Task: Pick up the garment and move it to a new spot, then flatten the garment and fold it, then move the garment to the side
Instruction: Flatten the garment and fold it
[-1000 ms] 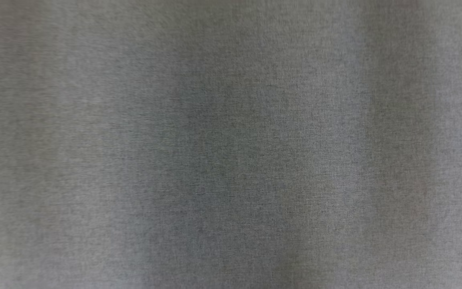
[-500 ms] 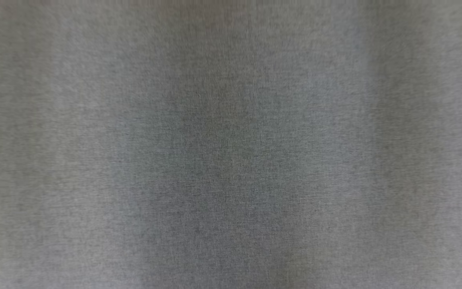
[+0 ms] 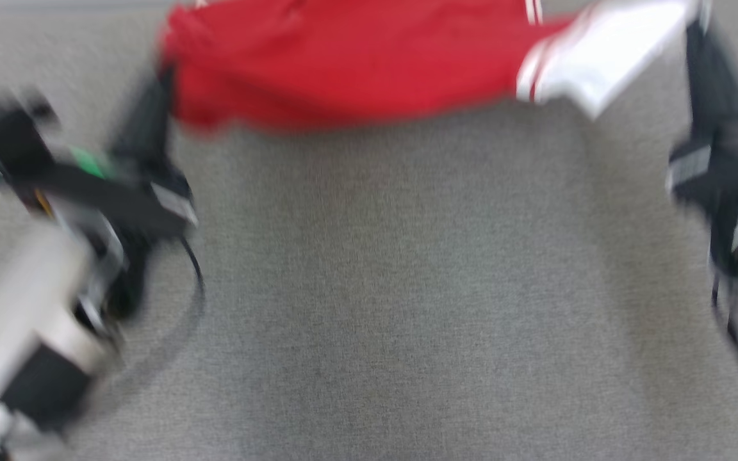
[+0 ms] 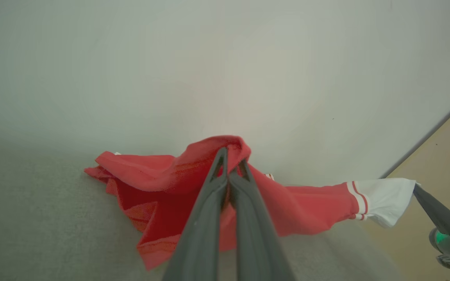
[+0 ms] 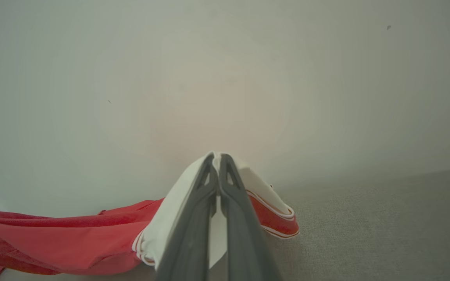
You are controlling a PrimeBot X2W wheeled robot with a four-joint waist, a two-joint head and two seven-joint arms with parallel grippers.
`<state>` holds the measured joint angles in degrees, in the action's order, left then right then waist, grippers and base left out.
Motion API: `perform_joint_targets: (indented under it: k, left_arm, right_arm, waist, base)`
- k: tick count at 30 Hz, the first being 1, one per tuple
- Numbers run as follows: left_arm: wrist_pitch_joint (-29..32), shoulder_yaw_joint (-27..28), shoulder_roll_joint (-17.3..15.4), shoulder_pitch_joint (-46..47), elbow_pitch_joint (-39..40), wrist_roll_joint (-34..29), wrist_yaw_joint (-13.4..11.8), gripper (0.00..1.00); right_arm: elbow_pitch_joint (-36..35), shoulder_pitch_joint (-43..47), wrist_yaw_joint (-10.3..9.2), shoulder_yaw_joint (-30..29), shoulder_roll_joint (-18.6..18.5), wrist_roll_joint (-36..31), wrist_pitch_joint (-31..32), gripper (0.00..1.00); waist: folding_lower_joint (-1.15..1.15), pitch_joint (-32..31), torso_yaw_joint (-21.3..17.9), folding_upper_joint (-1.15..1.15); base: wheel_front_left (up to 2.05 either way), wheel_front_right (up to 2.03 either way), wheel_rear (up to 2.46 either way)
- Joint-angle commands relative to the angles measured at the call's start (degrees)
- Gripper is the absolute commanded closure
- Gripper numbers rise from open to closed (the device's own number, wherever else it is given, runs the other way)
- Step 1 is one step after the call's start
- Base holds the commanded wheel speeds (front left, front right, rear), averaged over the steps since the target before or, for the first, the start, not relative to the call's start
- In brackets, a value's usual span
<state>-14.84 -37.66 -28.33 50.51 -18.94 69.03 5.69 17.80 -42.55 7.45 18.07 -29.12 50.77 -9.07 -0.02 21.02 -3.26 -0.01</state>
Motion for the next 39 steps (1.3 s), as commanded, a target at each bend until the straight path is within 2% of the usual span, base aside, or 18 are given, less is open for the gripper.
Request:
perform_joint_targets:
  k: [1,6,11,14,19,24,30,39]
  left_arm:
    - [-0.3,0.1,0.5,-2.4,0.9,-0.2,-0.2,1.0]
    - [-0.4,3.4,3.4,-15.7,5.3,-4.1,-1.7,1.0]
    - [-0.4,4.7,5.6,-27.4,6.9,-6.5,-0.6,1.0]
    - [-0.4,4.4,5.0,-32.5,6.2,-8.3,-0.3,1.0]
    - [-0.4,7.2,5.0,-40.5,5.6,-8.9,-0.4,1.0]
    - [-0.4,7.5,4.4,-44.6,5.0,-10.5,-1.1,1.0]
    - [-0.4,8.6,6.1,-45.9,2.1,-12.3,-0.8,1.0]
    - [-0.4,9.5,6.8,-42.7,0.0,-16.5,0.2,1.0]
  right_arm:
    - [-1.0,2.9,0.09,-0.5,0.1,0.5,0.0,1.0]
    - [-7.9,19.4,0.09,-6.5,1.9,0.1,1.4,1.0]
    - [-14.2,34.8,0.09,-12.8,5.4,-2.0,4.1,1.0]
    - [-16.7,42.6,0.09,-16.4,8.4,-3.8,6.3,1.0]
    - [-21.1,52.3,0.09,-21.7,12.7,-6.4,11.0,1.0]
    - [-24.9,57.0,0.09,-25.7,15.5,-9.1,15.3,1.0]
    - [-25.7,57.7,0.09,-26.3,18.0,-11.2,18.2,1.0]
    - [-24.2,53.8,0.09,-24.7,16.5,-14.4,19.5,1.0]
  waist:
    - [0.02,-4.0,0.6,0.01]
    - [0.02,-7.1,1.8,0.01]
    - [0.02,-9.8,2.8,0.01]
    - [0.02,-11.1,3.3,0.01]
    - [0.02,-13.0,3.5,0.01]
    - [0.02,-13.1,3.2,0.01]
    - [0.02,-13.5,3.2,0.01]
    - [0.02,-13.7,2.9,0.01]
  base:
    - [0.0,0.0,0.0]
    - [0.0,0.0,0.0]
    - [0.0,0.0,0.0]
    - [0.0,0.0,0.0]
    - [0.0,0.0,0.0]
    - [0.0,0.0,0.0]
    - [0.0,0.0,0.0]
    - [0.0,0.0,0.0]
